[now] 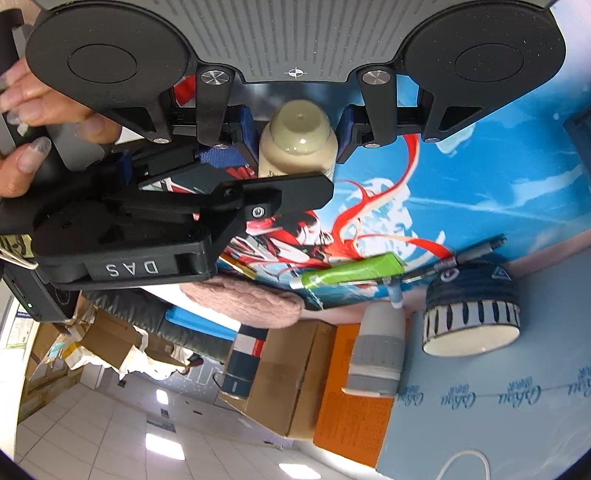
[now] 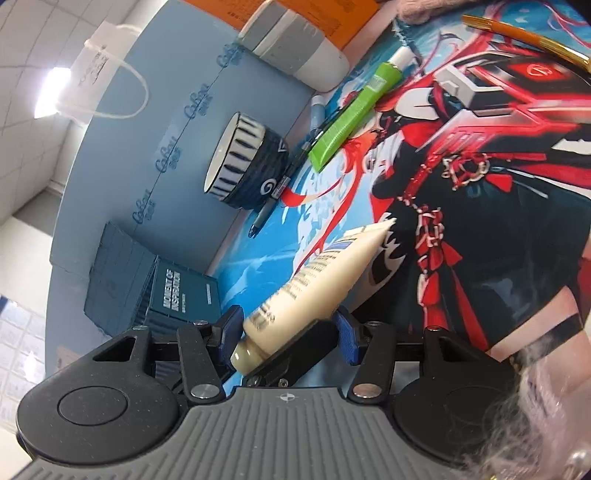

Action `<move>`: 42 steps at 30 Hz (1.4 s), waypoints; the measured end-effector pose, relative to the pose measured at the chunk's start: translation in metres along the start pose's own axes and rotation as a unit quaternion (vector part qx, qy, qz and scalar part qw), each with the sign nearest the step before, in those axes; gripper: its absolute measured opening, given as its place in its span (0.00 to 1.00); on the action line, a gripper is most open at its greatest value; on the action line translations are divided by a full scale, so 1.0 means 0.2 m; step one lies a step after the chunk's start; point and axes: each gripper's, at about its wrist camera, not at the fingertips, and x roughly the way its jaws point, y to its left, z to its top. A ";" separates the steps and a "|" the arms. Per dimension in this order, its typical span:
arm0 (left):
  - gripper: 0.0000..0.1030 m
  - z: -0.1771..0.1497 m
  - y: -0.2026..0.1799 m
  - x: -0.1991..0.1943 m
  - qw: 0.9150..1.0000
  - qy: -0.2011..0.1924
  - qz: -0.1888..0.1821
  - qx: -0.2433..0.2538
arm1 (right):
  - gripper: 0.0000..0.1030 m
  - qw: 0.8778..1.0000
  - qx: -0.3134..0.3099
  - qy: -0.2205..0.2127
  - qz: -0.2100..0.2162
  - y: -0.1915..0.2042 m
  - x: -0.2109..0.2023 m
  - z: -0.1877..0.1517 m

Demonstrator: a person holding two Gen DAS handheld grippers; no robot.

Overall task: Organize rigid objects
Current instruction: 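Grasp the cream tube with the right tool while the left tool opens and releases it, then carry the cream tube into the blue box and open the right tool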

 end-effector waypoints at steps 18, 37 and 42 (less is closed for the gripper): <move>0.40 0.00 -0.01 -0.03 1.000 0.005 -0.021 -0.003 | 0.30 0.998 0.027 -0.041 -0.033 -0.06 0.03 0.07; 0.68 0.19 0.13 -0.59 0.989 -0.137 0.046 0.007 | 0.17 0.985 -0.049 -0.142 0.087 0.45 -0.07 0.04; 0.81 0.15 0.32 -0.81 0.981 -0.154 0.113 -0.031 | 0.17 0.980 -0.072 -0.138 0.121 0.63 0.02 -0.02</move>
